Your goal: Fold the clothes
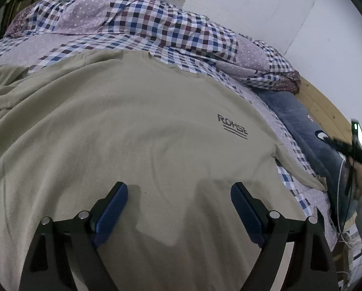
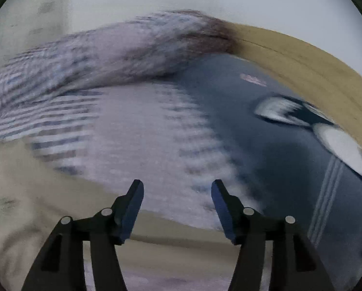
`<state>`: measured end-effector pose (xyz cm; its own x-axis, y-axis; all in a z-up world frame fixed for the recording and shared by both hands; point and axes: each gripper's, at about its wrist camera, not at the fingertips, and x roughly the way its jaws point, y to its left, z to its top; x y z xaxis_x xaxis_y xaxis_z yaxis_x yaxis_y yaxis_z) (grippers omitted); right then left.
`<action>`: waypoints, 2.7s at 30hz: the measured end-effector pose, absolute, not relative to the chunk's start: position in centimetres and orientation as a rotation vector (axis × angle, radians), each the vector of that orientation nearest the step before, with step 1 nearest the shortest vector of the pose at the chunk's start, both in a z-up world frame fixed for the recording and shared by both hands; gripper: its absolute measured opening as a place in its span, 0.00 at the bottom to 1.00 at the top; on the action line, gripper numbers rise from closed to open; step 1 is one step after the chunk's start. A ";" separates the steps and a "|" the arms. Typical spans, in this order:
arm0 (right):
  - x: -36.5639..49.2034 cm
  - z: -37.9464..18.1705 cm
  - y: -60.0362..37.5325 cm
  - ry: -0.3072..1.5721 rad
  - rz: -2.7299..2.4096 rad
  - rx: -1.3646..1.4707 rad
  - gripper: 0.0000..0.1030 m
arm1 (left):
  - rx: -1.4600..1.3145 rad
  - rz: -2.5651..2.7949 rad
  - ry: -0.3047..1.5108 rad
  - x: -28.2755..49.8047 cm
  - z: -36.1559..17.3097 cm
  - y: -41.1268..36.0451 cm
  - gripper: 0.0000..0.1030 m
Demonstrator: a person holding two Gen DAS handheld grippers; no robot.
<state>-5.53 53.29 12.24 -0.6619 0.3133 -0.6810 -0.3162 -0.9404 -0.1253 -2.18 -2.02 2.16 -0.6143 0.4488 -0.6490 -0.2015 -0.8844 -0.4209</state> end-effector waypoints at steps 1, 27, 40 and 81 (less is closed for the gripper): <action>-7.0 11.8 51.4 -0.018 2.668 -1.081 0.62 | -1.125 2.497 -0.433 -2.2 2.1 -2.0 0.87; -15.3 0.6 26.4 -0.975 3.045 -1.639 0.62 | -1.116 2.496 -0.444 -2.4 1.4 -1.9 0.88; -19.0 7.1 37.9 -0.033 3.267 -1.626 0.64 | -1.109 2.507 -0.433 -2.1 1.2 -1.4 0.89; -26.0 5.6 40.5 -0.420 2.459 -1.198 0.68 | -1.120 2.503 -0.415 -2.4 0.9 -1.0 0.92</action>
